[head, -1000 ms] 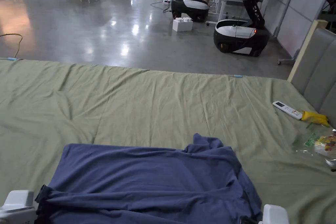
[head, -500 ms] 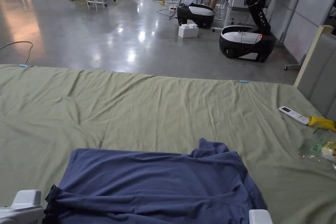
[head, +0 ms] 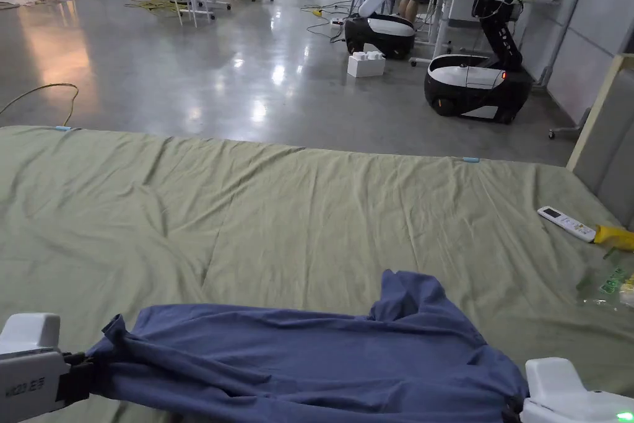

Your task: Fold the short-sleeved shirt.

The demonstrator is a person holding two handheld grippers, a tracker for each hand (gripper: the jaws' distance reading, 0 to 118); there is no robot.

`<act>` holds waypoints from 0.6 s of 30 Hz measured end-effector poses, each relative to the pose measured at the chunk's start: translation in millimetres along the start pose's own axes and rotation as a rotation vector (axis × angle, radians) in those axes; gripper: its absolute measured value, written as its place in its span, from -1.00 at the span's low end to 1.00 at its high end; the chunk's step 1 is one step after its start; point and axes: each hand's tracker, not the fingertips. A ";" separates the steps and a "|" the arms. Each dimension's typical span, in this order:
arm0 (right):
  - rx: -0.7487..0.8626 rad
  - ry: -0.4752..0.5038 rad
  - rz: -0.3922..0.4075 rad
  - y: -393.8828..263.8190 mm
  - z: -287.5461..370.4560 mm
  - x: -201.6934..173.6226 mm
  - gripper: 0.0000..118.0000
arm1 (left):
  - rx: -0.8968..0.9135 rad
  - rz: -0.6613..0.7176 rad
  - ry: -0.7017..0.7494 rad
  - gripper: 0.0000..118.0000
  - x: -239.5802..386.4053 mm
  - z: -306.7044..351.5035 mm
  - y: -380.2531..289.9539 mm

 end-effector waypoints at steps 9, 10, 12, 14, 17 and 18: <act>-0.115 0.047 0.046 -71.1 15.2 -14.6 -0.84 | -0.124 0.037 0.002 -0.90 -15.7 20.9 -77.6; -0.119 0.046 0.044 -80.1 14.0 -17.5 -0.84 | -0.137 0.048 0.010 -0.90 -16.3 20.2 -87.8; -0.167 0.047 0.045 -102.4 4.8 -25.1 -0.84 | -0.182 0.059 0.026 -0.90 -15.8 14.7 -115.2; -0.187 0.039 0.037 -119.0 -4.9 -30.3 -0.84 | -0.220 0.078 0.029 -0.90 -17.9 4.2 -134.9; -0.203 0.025 0.020 -136.0 -22.6 -36.7 -0.84 | -0.256 0.063 0.069 -0.90 -26.2 -21.2 -160.7; -0.213 0.025 0.014 -140.1 -27.7 -38.7 -0.84 | -0.258 0.077 0.064 -0.90 -28.3 -27.7 -165.4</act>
